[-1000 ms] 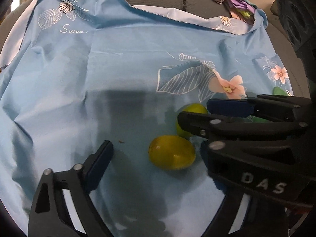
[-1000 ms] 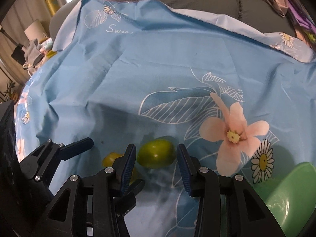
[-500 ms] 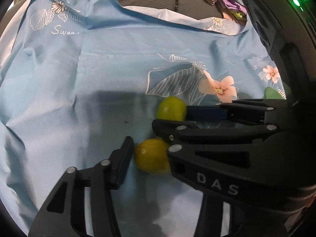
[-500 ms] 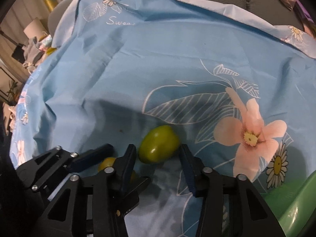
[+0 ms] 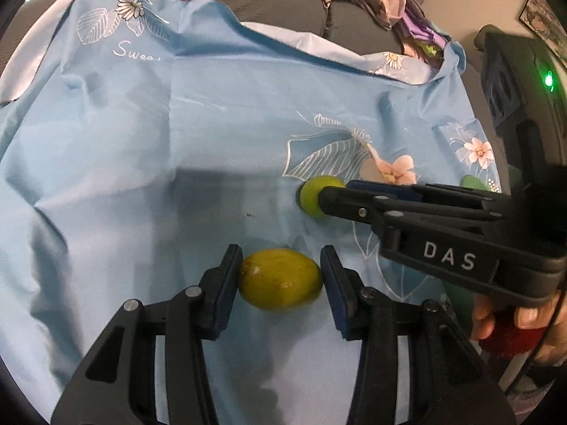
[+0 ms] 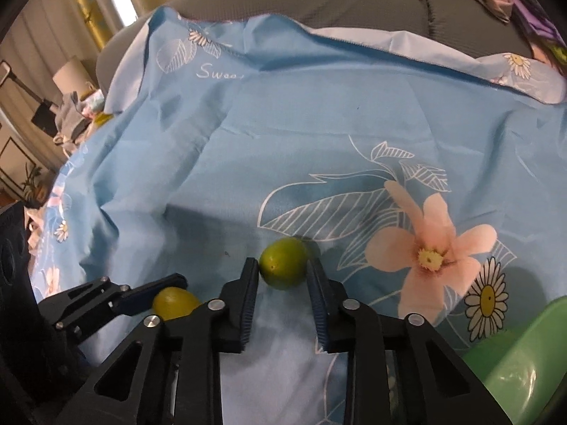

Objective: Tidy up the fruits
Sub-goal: 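Grasp the green fruit with the right tool while the left tool grasps the yellow-green fruit, then carry both fruits over the green bowl and open both tools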

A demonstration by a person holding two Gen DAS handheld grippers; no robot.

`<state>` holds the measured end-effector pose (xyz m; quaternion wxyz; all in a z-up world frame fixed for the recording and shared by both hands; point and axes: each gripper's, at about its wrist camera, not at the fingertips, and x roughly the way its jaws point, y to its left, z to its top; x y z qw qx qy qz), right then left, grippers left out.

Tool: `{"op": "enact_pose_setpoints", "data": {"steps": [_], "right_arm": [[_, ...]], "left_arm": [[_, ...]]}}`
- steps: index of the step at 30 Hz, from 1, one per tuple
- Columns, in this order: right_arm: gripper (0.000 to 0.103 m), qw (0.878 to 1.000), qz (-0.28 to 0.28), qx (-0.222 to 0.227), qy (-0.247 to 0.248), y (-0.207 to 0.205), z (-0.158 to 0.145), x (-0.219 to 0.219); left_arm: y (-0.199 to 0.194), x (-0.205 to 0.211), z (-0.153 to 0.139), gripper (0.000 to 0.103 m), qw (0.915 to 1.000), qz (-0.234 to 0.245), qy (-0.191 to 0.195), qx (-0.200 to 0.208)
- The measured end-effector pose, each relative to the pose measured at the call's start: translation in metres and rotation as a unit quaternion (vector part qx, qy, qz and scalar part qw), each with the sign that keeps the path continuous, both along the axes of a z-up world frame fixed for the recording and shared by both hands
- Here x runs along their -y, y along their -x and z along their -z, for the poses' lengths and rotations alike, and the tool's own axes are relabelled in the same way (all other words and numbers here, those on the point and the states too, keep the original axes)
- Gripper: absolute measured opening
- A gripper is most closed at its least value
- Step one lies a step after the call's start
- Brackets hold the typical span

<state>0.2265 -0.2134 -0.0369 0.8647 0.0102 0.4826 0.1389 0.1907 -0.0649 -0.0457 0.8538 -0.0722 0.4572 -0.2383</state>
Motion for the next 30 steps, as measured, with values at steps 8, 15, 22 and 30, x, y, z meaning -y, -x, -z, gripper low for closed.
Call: {"op": "enact_pose_setpoints", "data": {"steps": [8, 15, 22, 30], "right_arm": [[0.030, 1.000, 0.022, -0.015, 0.006, -0.010, 0.003, -0.003], [0.034, 0.998, 0.036, -0.043, 0.005, -0.023, 0.020, -0.011], [0.034, 0.999, 0.032, -0.019, -0.001, -0.023, 0.019, -0.015], [0.035, 0.999, 0.016, 0.022, -0.037, 0.013, -0.003, -0.012]], "left_arm": [[0.010, -0.010, 0.000, 0.045, 1.0000, -0.006, -0.004, -0.002], [0.011, -0.018, 0.000, 0.045, 0.9999, -0.010, -0.001, -0.001], [0.016, -0.023, -0.002, 0.045, 1.0000, -0.008, 0.001, 0.004], [0.032, -0.026, -0.012, 0.045, 0.9998, -0.006, -0.006, 0.019]]}}
